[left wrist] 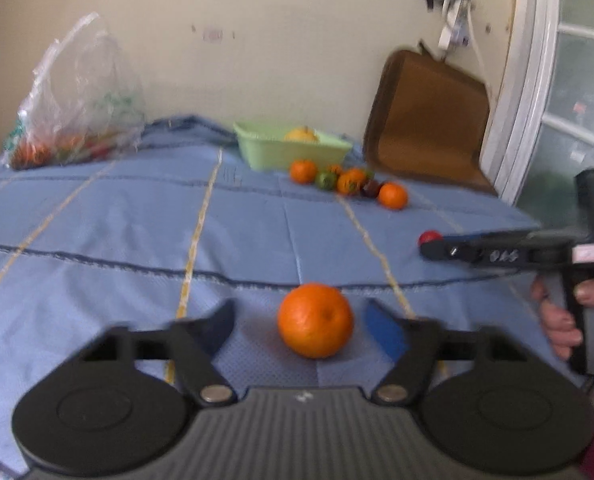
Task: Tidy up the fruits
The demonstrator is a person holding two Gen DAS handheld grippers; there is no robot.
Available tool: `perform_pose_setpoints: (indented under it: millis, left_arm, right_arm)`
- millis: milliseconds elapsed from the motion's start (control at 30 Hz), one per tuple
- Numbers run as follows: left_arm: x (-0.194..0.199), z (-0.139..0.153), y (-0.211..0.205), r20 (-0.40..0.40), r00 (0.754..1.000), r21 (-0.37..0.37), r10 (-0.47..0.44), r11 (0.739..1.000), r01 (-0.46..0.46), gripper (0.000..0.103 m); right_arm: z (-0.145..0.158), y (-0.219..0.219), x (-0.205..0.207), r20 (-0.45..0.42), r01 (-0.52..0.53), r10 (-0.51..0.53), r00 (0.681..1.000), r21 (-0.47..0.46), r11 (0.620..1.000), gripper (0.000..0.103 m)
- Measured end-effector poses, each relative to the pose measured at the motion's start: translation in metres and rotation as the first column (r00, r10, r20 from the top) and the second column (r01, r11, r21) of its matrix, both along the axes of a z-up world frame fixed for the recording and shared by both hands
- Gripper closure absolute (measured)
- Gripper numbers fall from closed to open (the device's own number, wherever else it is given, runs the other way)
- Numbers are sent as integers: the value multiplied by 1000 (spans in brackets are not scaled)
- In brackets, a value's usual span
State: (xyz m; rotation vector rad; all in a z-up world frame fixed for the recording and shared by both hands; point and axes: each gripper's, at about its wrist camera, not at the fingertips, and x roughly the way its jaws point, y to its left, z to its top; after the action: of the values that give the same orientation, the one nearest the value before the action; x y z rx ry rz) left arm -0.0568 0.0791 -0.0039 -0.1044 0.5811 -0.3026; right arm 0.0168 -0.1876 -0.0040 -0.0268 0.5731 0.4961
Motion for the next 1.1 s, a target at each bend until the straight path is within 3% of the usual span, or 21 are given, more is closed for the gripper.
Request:
perform_pose_setpoints:
  millis: [33,67,167,433,567,733,867,1100]
  left_arm:
    - [1,-1,0,-11,1000,-28,-25,999,24,61]
    - [3,-1,-1,-12,999,-41,-34,999,34,62]
    - [5,1,-6,4,999,5,-43,999,43,62]
    - [49,37,11,43,999,-97,-15,995,19,62]
    - [84,57,8,76,997,-69,-20,997,26,62]
    - [145,83,4,106,994,-41,-21,999,26,62]
    - [211,92,2,89,996,-49,4,999,1,62]
    - [311,65,-5,-49,997,1,58,998,-58,62]
  right_arm:
    - [0,0,0,0,0,0,1000,1,1000,73]
    - [0,0,0,0,0,0,1000,3,1000,73]
    - [0,-1,0,-1,0,0,1000,7,1000,74]
    - [8,0,1,53,-1,0,999,4,1000,75]
    - [22,3,10,95,-22,24,995,-28,999,75]
    - [47,4,52,120,-30,34,992,-32,999,75]
    - [75,7,114,123,-19,19,992,-4,1000,75]
    - [61,36,192,90,-8,18,996,-119,993,75]
